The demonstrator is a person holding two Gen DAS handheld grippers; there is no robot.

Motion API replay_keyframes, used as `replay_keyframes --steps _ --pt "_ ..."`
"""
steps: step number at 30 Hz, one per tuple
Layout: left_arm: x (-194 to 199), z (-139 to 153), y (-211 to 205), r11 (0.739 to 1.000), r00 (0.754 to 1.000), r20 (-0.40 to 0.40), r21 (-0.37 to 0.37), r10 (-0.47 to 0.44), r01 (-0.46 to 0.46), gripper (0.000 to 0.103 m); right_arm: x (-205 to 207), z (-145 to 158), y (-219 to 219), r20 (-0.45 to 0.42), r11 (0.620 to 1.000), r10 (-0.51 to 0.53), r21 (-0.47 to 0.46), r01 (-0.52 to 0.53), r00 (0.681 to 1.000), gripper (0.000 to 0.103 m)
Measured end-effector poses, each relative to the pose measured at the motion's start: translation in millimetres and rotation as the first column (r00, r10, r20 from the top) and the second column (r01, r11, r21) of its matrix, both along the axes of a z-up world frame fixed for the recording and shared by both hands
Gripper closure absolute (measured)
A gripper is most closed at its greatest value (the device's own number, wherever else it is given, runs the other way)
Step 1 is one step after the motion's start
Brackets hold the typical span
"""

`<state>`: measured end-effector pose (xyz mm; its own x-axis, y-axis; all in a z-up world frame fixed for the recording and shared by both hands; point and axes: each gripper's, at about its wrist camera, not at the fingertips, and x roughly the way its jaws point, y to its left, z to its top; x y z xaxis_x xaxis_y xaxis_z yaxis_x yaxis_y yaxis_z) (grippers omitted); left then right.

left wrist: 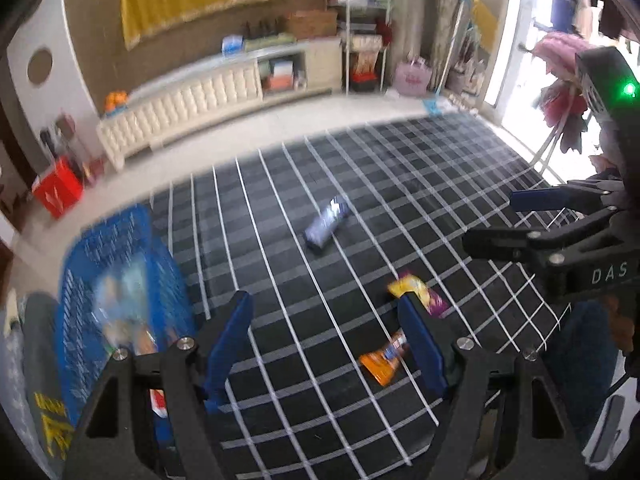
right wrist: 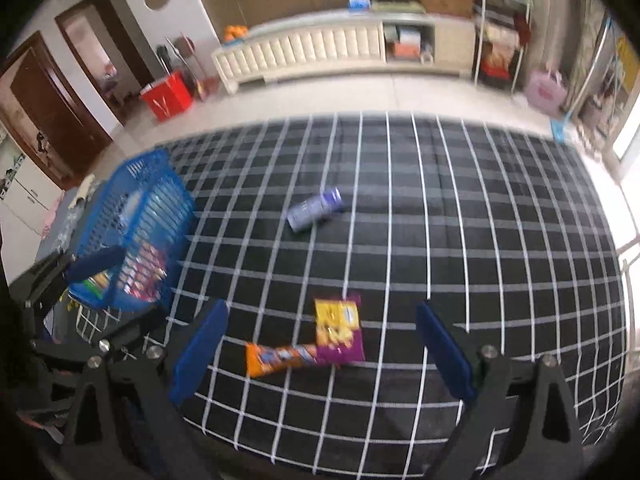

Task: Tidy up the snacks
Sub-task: 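Move both tools back over the snacks left on the mat, then grasp the purple-and-yellow chip bag with the right tool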

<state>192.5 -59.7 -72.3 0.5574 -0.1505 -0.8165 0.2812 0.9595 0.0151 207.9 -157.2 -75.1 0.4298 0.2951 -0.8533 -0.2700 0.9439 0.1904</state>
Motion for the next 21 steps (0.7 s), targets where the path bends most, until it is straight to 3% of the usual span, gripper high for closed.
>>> replay_keyframes --steps 8,16,20,21 --pt "-1 -63 -13 1.000 0.993 -0.117 -0.015 0.008 -0.009 0.030 12 -63 -1 -0.175 1.000 0.019 -0.014 -0.022 0.984 0.006" --pt "9 -97 -12 1.000 0.985 -0.171 -0.008 -0.006 0.005 0.029 37 -111 8 -0.322 1.000 0.000 -0.008 -0.002 0.947 0.007" --pt "15 -105 -7 1.000 0.982 -0.189 -0.018 -0.017 0.014 0.029 47 -125 14 -0.356 0.999 -0.002 -0.040 -0.013 0.934 0.016" --pt "16 -107 -7 1.000 0.981 -0.192 -0.017 -0.017 0.014 0.029 48 -129 15 -0.363 0.999 -0.002 -0.039 -0.014 0.932 0.025"
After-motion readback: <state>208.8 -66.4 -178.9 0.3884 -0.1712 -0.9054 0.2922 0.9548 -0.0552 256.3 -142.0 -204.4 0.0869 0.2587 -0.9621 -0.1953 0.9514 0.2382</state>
